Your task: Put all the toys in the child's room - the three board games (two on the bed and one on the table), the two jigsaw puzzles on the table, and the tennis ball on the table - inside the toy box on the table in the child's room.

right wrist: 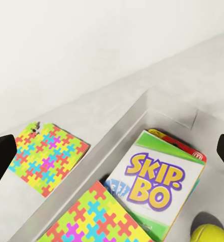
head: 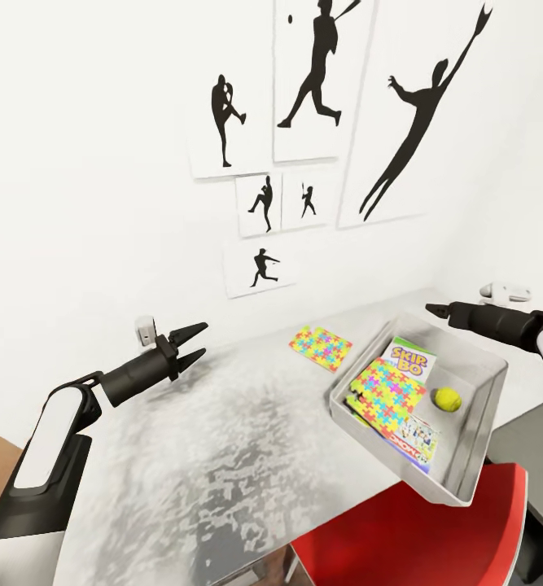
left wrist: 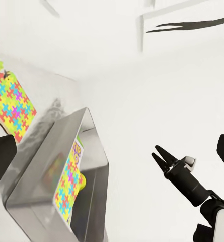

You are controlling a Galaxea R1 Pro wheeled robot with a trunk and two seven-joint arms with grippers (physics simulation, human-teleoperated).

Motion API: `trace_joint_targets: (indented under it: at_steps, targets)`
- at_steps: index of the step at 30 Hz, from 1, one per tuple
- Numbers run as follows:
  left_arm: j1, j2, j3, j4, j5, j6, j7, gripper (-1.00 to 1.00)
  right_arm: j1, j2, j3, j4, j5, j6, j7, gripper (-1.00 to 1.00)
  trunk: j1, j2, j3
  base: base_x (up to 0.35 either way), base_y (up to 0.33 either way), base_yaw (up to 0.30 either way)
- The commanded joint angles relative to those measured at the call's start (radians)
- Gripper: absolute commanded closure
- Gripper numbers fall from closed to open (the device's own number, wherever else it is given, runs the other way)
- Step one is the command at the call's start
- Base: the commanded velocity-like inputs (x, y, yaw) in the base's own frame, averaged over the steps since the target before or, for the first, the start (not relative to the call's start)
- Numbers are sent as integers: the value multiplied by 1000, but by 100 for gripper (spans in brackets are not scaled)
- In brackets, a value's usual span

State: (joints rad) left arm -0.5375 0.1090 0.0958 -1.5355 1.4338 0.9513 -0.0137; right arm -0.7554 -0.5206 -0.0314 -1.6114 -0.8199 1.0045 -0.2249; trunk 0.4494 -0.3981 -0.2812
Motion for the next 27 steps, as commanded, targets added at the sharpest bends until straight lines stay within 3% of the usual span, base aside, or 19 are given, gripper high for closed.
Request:
trace_joint_targets:
  at_steps: [1, 27]
  targets:
    - [-1, 0, 1, 0, -1, 5, -1, -100, -1, 1, 0, -1, -10, 3, -10, -100, 1, -2, -2, 7, 0, 39]
    - [-1, 0, -2, 0, -1, 4, 0, -100, -1, 8, 4, -1, -9, 31, -11, -100, 1, -2, 27, 2, 0, 107]
